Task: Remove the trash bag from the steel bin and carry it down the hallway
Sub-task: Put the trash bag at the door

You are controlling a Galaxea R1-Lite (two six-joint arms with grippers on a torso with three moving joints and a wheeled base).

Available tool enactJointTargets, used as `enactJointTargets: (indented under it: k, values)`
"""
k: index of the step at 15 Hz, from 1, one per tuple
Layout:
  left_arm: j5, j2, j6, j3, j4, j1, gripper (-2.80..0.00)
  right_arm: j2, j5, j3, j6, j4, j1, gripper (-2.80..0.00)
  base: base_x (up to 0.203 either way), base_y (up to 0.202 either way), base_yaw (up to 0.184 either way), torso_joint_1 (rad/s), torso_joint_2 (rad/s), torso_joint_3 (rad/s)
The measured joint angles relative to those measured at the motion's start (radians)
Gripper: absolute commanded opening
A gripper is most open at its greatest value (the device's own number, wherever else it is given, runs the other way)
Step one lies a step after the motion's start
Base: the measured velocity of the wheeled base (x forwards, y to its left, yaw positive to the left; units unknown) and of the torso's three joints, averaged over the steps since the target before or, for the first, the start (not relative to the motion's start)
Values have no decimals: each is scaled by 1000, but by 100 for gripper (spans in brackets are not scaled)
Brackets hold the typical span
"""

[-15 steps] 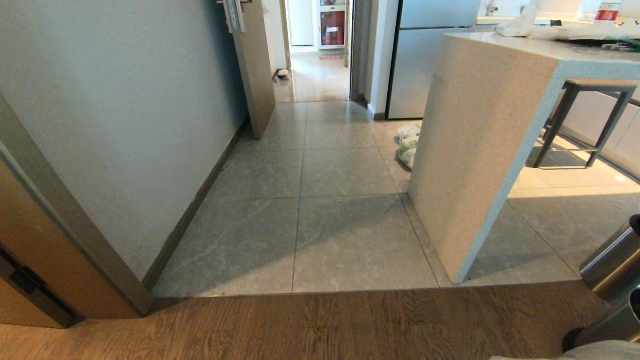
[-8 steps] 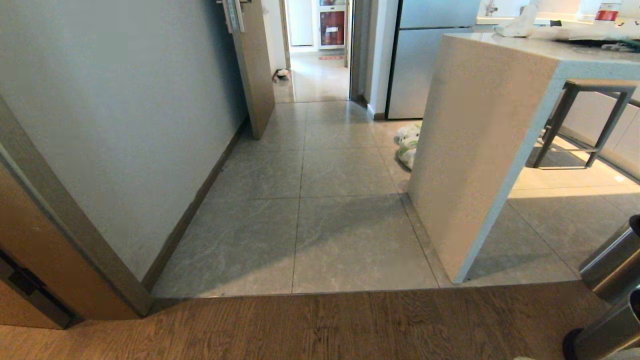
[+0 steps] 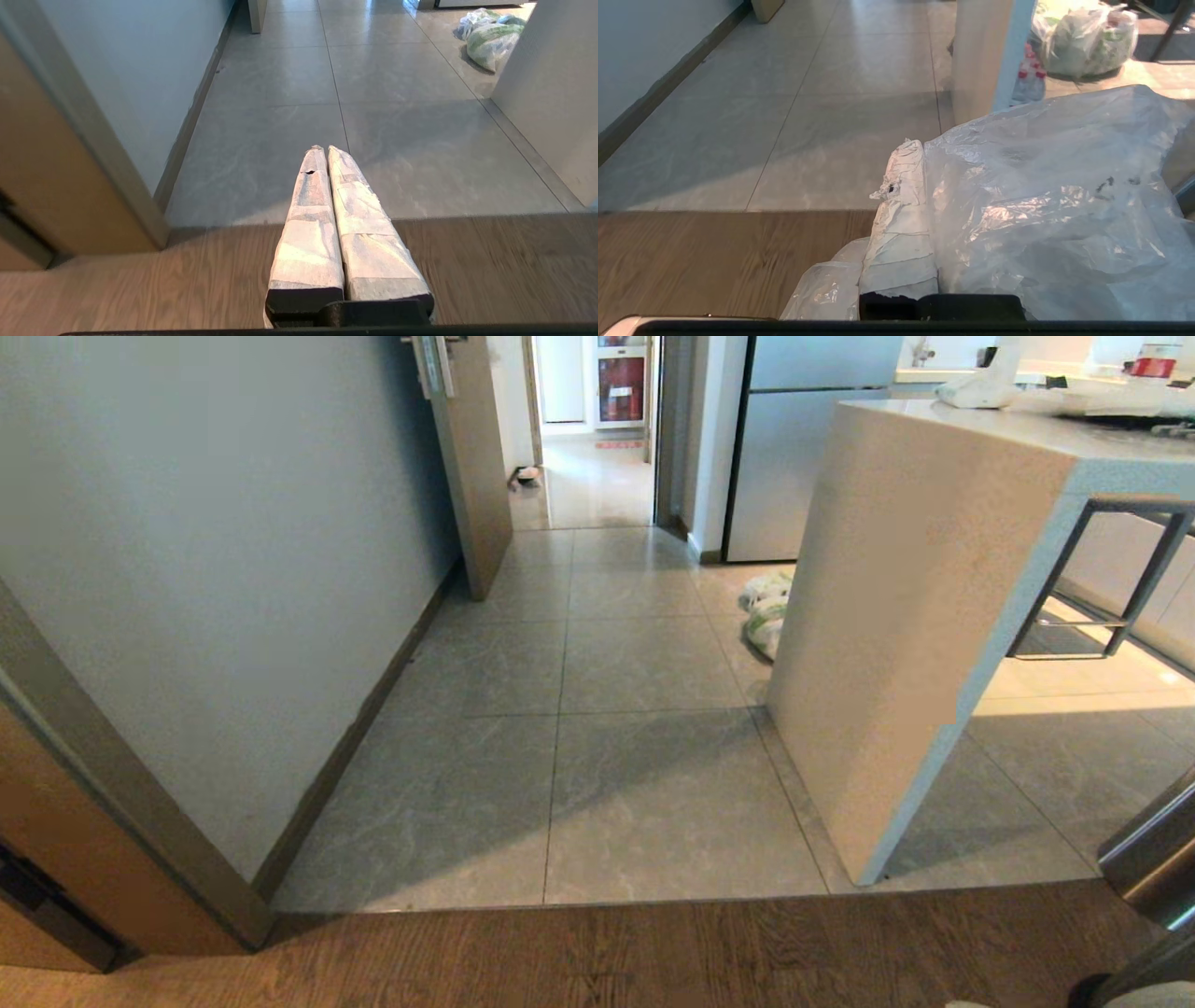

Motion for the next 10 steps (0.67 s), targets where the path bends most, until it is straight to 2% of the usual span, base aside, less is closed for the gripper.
enactJointTargets:
  k: [10]
  values:
    - [0,0,-3,0,-1,0,-280,0,0,0,0,0,0,-280,190,0,1,4,2,2]
